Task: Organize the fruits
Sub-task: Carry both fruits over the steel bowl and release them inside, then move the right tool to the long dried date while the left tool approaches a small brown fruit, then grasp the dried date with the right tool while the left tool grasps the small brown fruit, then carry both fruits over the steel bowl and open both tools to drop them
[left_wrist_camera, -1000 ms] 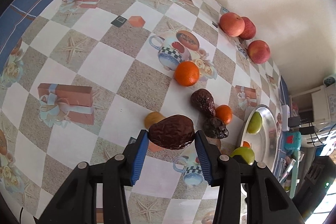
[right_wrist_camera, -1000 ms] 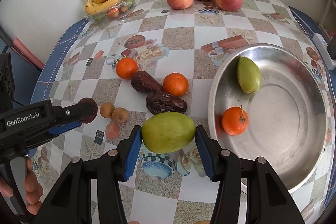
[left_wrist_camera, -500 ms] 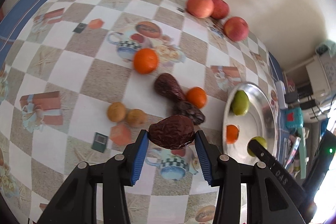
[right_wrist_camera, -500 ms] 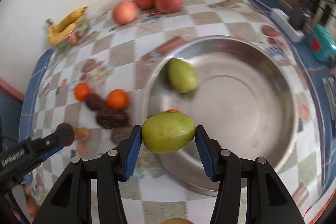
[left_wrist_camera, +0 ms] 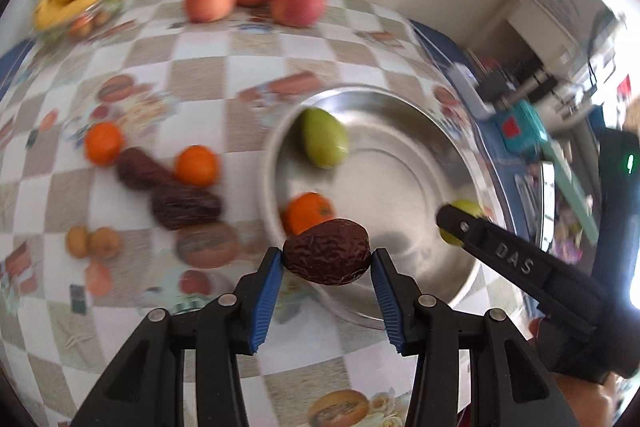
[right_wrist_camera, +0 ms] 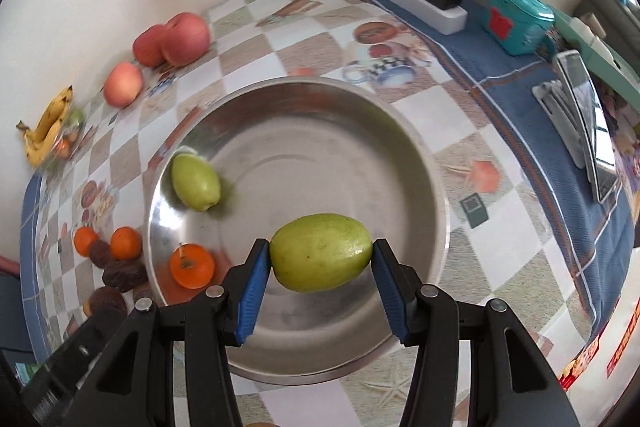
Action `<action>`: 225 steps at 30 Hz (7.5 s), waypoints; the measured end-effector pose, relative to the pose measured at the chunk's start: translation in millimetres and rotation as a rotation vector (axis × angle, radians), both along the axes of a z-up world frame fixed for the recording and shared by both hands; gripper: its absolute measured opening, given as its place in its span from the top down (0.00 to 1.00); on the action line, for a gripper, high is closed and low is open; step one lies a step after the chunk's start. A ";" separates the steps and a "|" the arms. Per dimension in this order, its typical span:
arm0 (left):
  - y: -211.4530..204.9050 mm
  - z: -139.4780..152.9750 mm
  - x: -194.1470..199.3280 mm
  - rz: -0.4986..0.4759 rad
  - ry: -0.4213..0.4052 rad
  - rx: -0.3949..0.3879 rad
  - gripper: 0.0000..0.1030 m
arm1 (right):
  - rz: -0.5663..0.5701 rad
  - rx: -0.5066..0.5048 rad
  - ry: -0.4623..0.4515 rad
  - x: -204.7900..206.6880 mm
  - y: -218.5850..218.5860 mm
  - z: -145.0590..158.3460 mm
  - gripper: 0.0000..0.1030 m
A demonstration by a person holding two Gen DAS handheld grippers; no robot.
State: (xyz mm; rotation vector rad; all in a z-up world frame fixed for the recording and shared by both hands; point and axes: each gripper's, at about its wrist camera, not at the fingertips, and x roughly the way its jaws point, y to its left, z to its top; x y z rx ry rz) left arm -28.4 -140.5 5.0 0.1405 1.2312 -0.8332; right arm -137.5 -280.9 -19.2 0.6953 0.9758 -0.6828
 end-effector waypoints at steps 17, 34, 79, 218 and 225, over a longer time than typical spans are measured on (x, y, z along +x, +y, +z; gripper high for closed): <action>-20.8 -17.1 -22.3 -0.085 -0.028 0.071 0.49 | -0.003 0.010 0.015 -5.7 -4.0 -1.8 0.48; -6.9 -17.0 -6.3 -0.008 -0.007 0.090 0.44 | -0.017 -0.002 0.027 -6.5 -7.2 0.7 0.47; 206.4 -13.0 137.3 0.853 -0.027 0.238 0.00 | 0.572 -0.076 -0.089 138.0 138.8 7.2 0.10; -7.1 -21.9 24.9 0.243 0.144 -0.013 0.72 | 0.212 0.057 -0.088 56.0 -14.0 -2.2 0.44; -20.2 -29.7 13.8 0.186 0.141 0.030 0.71 | 0.165 0.083 -0.073 46.8 -31.0 -9.8 0.44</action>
